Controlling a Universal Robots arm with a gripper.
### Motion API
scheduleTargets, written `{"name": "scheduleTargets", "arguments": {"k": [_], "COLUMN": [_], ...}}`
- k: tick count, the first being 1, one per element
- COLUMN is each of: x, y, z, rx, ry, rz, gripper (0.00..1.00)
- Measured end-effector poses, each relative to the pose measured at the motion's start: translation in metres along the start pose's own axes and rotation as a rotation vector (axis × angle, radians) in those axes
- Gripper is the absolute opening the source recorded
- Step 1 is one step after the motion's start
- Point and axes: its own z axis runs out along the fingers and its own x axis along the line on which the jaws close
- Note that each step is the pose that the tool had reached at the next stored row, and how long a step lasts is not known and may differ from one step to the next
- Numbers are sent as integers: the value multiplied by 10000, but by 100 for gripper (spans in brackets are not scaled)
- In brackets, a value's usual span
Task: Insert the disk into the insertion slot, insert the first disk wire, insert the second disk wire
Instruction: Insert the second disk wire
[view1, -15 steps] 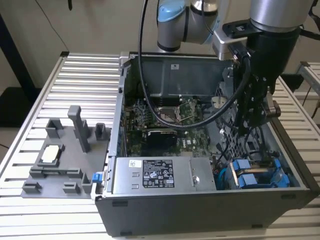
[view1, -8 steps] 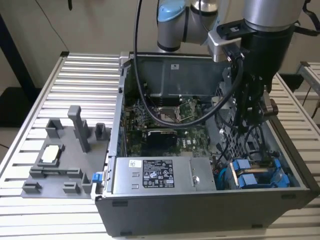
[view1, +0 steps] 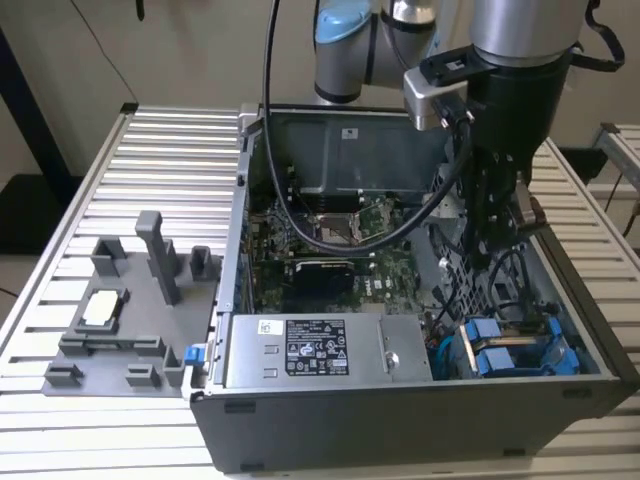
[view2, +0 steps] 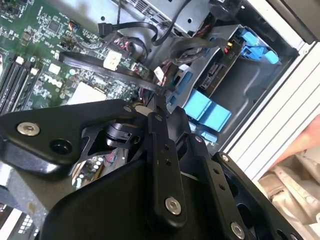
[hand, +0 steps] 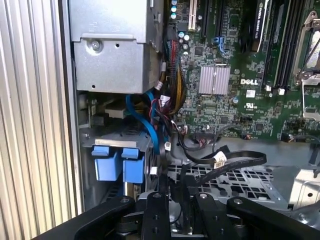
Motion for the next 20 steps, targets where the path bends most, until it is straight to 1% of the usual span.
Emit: {"name": "scheduleTargets", "arguments": {"k": [3,7,9,20], "x": [-18,-23,-25,-25], "y": [34,38,40,21], "z": [11,34,45,76], "rx": [102,147,150,150], "ry": [0,17,56,60], "rz": [-43,-48,-56,-57], "gripper": [27,27,27,27]}}
